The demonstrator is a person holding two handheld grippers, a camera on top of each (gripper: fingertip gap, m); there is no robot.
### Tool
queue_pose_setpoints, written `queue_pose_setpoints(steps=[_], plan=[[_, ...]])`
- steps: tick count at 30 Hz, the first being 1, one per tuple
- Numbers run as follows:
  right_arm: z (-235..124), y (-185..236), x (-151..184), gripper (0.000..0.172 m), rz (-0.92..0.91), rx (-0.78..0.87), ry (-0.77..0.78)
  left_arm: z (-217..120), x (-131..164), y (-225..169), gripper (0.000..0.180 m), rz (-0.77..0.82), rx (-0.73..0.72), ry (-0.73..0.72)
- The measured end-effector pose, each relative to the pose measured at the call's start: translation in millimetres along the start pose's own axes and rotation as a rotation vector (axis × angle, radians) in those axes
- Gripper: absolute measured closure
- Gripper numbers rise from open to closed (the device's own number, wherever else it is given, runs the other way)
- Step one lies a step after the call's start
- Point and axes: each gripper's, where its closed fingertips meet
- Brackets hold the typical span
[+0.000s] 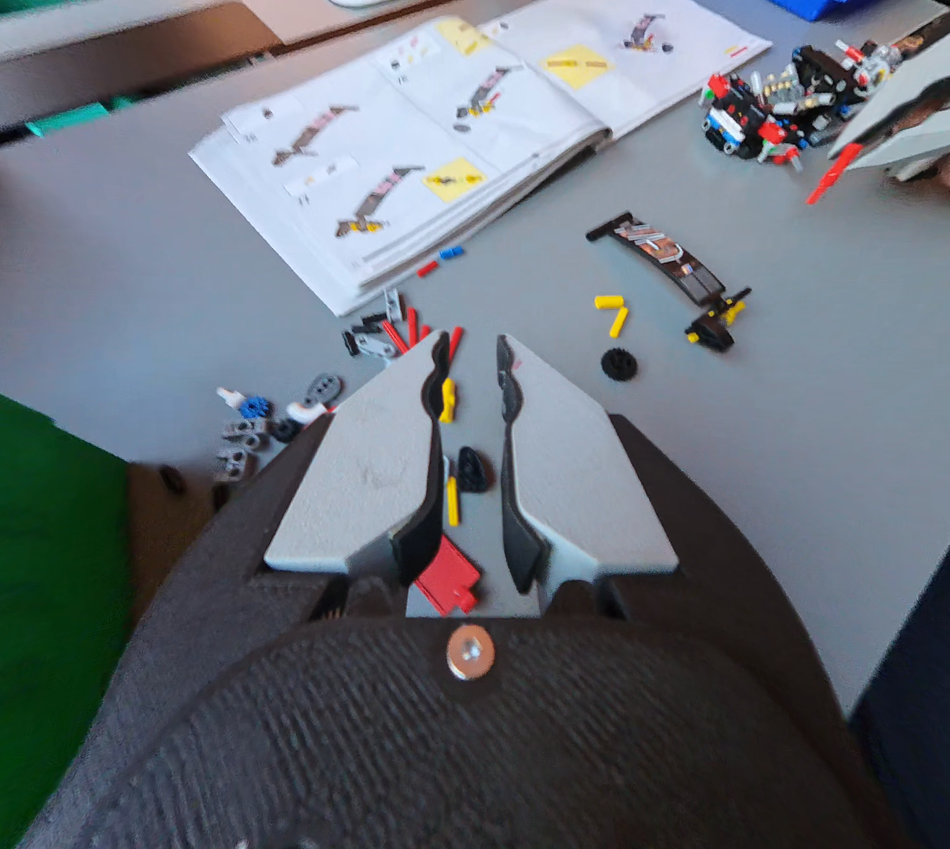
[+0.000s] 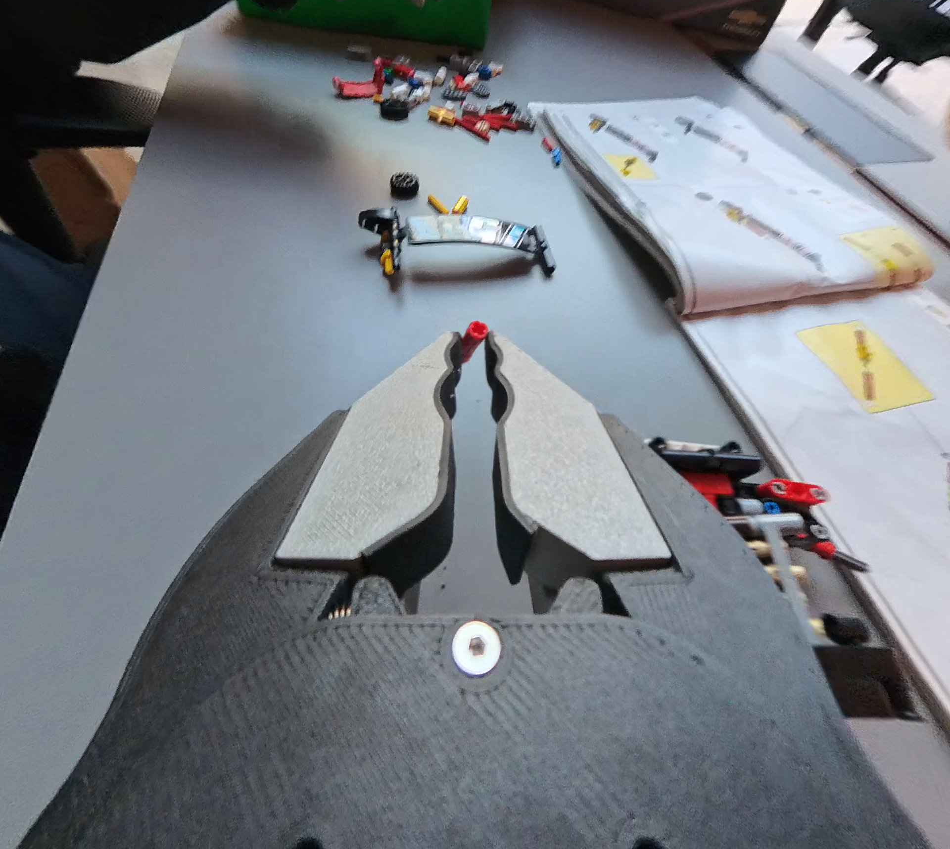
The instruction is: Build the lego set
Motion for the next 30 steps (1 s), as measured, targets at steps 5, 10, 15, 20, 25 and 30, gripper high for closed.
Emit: queue_pose_setpoints(steps=[5, 10, 15, 20, 25, 30], plan=[[17, 21, 31, 0.166, 0.005, -0.113, 0.205, 14, 22, -31, 0.165, -0.044, 0.129, 0.082], [21, 32, 47, 0.163, -0.092, -0.108, 0.309, 46, 37, -52, 0.162, 0.018, 0.184, 0.236], [16, 30, 43, 0.162, -0.071, -0.114, 0.269, 69, 29, -74, 0.164, 0.059, 0.266, 0.267], [11, 25, 37, 0.162, -0.027, -0.122, 0.224, 85, 34, -81, 0.163, 0.106, 0.285, 0.328], [12, 27, 39, 0.159, -0.025, -0.143, 0.242, 91, 40, -82, 0.163, 0.13, 0.289, 0.355], [13, 30, 44, 0.156, -0.034, -0.169, 0.272, 88, 38, -78, 0.163, 0.122, 0.287, 0.332]])
Point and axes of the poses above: each gripper's, where its closed fingertips meet, z out along the fingers, x out of its underside, y = z × x across the jaws, and after that the axes turned 5 degrees about x, right-handed
